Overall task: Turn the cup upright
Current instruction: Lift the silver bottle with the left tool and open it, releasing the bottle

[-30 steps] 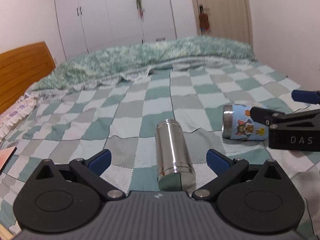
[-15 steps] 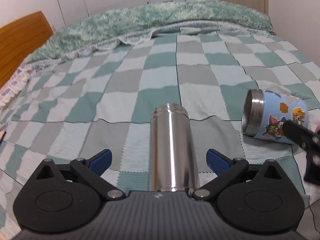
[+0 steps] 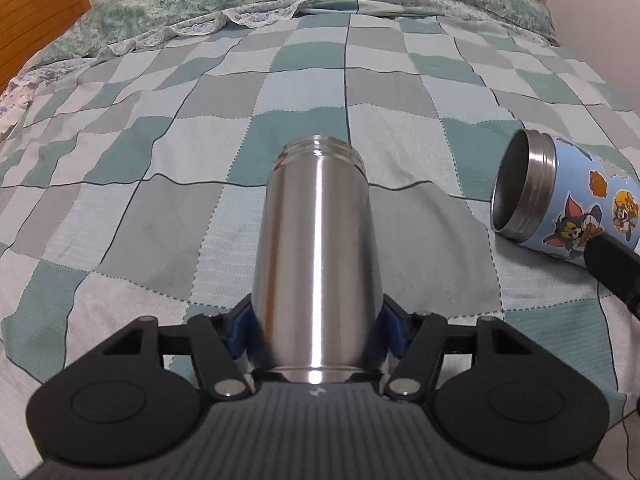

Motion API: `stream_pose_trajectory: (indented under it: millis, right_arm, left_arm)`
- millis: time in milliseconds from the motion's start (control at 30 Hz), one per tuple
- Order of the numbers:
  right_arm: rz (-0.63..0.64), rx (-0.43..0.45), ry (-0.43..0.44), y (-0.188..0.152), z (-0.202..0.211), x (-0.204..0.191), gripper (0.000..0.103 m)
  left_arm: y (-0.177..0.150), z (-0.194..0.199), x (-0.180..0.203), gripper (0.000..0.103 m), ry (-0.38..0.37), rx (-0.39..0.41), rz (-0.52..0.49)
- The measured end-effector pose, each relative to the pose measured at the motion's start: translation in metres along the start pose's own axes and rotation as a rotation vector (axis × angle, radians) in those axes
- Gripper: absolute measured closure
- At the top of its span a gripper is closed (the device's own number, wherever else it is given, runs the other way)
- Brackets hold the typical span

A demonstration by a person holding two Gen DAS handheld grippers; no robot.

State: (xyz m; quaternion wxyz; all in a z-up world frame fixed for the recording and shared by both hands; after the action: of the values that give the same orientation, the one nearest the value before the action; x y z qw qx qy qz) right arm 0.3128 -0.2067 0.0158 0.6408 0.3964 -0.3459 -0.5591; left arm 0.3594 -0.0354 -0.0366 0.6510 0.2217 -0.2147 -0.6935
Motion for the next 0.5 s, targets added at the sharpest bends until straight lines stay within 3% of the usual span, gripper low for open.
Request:
stream_pose_trajectory:
  millis: [300,500]
  right_arm:
    - [0.032,0.030,-0.003,0.006,0.024,-0.011,0.000]
    - [0.049,0.044,-0.005,0.001,0.057,-0.022,0.000]
  left_arm:
    - [-0.008,0.035,-0.008,0.040,0.015,0.037,-0.014]
    - [-0.032,0.075,-0.011,0.040,0.011,0.064,-0.030]
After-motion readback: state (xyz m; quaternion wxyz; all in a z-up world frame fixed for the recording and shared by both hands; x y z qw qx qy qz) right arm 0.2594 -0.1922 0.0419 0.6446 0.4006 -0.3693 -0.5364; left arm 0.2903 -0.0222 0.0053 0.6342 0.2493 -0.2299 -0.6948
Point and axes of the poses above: each gripper's, at about its wrist camera, not at the fingertips, and z roughly against the way its jaws point, x to its right, y to its top, the point moved 6 cm from there along -z, roughly the way its jaws point, and after that the axes turned 3 degrees about -y, right-handed, at the moved point
